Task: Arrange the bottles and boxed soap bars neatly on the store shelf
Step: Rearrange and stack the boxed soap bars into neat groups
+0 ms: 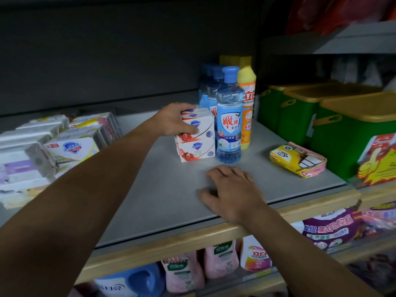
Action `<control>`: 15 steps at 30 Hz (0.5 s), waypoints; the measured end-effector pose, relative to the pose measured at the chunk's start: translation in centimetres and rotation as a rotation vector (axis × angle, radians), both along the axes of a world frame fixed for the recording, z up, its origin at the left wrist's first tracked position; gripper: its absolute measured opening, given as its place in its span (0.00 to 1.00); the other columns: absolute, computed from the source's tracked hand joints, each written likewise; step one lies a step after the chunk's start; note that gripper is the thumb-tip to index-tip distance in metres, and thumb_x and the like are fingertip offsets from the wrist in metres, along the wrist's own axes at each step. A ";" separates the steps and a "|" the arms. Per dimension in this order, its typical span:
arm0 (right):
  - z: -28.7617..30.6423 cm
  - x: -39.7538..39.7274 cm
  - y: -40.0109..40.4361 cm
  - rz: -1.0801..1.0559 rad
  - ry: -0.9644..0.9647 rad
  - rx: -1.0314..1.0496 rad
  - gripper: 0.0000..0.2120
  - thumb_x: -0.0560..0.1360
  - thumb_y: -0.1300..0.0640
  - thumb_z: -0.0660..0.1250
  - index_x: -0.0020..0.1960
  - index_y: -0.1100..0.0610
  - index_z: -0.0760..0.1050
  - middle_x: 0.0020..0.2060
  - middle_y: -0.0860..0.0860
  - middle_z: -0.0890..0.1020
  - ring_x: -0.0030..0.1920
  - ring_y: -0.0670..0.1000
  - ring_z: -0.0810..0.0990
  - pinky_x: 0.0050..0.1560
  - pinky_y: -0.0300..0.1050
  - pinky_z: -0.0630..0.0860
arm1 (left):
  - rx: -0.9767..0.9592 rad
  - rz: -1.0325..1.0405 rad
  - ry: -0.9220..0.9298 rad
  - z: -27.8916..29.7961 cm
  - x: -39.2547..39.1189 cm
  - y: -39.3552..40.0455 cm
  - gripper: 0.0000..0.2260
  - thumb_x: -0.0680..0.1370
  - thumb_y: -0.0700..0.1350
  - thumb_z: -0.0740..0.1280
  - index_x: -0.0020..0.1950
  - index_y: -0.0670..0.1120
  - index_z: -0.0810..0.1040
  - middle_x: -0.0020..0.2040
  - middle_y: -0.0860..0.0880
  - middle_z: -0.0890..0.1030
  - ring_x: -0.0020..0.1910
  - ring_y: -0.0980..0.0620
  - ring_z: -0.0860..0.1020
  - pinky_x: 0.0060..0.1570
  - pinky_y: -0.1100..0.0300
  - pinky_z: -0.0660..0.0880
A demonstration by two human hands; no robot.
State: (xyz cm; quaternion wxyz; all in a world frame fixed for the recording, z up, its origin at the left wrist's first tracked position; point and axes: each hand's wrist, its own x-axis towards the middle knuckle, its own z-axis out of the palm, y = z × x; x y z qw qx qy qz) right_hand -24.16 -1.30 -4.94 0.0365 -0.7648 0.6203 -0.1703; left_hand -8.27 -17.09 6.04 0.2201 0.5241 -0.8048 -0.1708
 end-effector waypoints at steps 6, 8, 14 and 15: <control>0.1 0.0 0.1 0.000 -0.001 0.002 0.25 0.76 0.36 0.54 0.69 0.47 0.67 0.66 0.46 0.70 0.68 0.52 0.64 0.69 0.50 0.58 | 0.000 0.011 0.004 -0.1 -0.2 -0.1 0.33 0.70 0.47 0.76 0.73 0.51 0.67 0.64 0.49 0.73 0.51 0.51 0.80 0.48 0.57 0.80; 0.1 0.0 0.1 0.001 0.001 0.004 0.26 0.76 0.36 0.54 0.69 0.47 0.67 0.66 0.46 0.69 0.68 0.52 0.64 0.69 0.50 0.58 | 0.027 0.004 0.012 0.0 -0.1 -0.1 0.33 0.70 0.47 0.76 0.73 0.51 0.67 0.64 0.48 0.75 0.51 0.51 0.81 0.51 0.55 0.80; 0.0 0.0 0.0 -0.003 0.003 0.004 0.26 0.76 0.36 0.54 0.69 0.47 0.67 0.66 0.46 0.70 0.68 0.52 0.64 0.68 0.50 0.59 | -0.037 -0.012 -0.040 0.0 0.1 0.1 0.35 0.71 0.49 0.76 0.75 0.53 0.65 0.67 0.50 0.71 0.52 0.54 0.78 0.47 0.62 0.76; 0.0 0.0 0.0 -0.003 0.000 0.001 0.26 0.76 0.36 0.54 0.69 0.47 0.67 0.66 0.46 0.70 0.68 0.52 0.64 0.68 0.50 0.59 | -0.082 -0.026 -0.054 0.0 0.3 0.1 0.35 0.71 0.50 0.76 0.75 0.53 0.66 0.69 0.50 0.70 0.54 0.54 0.76 0.49 0.62 0.75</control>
